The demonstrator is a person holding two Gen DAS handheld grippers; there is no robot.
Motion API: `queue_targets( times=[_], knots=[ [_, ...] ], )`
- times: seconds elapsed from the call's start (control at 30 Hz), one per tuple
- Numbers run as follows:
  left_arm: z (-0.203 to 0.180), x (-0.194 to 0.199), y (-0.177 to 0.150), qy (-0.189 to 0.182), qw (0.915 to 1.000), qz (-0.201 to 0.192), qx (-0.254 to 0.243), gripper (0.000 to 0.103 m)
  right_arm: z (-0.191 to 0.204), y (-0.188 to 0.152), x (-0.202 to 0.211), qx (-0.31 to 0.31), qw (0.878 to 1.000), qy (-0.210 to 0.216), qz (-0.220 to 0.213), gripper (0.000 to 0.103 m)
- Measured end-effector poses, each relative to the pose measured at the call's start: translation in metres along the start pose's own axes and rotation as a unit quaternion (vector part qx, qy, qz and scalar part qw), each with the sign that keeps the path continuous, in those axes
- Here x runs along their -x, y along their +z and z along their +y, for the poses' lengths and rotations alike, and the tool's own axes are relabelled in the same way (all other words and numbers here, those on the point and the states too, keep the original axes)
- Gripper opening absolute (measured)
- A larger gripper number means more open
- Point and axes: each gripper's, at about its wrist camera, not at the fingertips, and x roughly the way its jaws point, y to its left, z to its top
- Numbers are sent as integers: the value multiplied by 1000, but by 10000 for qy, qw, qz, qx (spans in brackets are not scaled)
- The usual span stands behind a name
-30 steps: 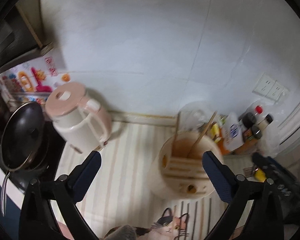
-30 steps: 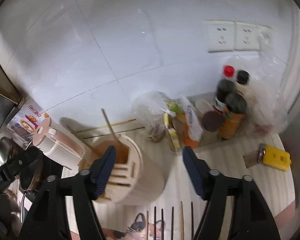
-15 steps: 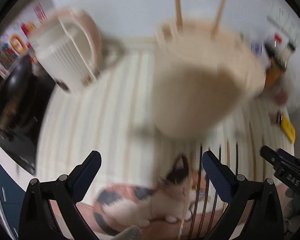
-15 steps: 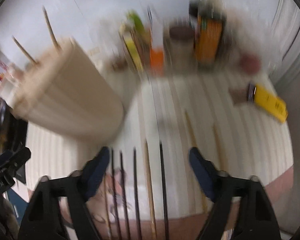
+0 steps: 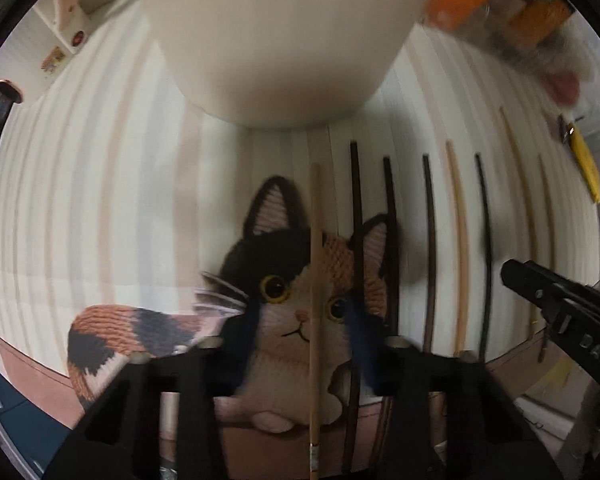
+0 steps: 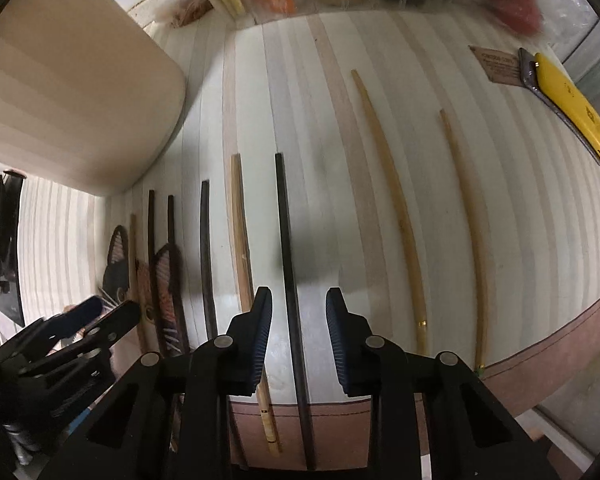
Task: Organize utensils
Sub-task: 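Grasp a light wooden chopstick with the left tool while the right tool grasps a black one, then carry both chopsticks up and insert them into the beige utensil holder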
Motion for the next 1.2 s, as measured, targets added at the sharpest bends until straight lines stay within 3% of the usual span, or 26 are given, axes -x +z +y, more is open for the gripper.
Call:
queue_targets(
  times=[0.07,0.23,0.3,0.37,0.57,1.0,1.2],
  knots=[
    [-1,2,-2,61,9999,-125,-61,4,0,-1,-6,12,10000,-4,58,30],
    [22,11,-3,166,9995,-145,208,4,5,3,-24,161,9996,-94,217,29],
    [38,14,-5,278,9990,-132,324,4,10,4,-25,341,9989,-195,242,22],
    [50,18,-9,328,9986,-100,401,4,11,4,-27,457,9980,-325,304,6],
    [66,22,-16,360,9981,-92,486,4,-1,-2,-27,536,9965,-362,537,6],
    [52,19,-10,513,9983,-66,263,5,19,3,-32,710,9941,-573,583,6],
    [52,14,-10,494,9986,36,165,5,20,14,-34,747,9918,-576,864,6]
  ],
)
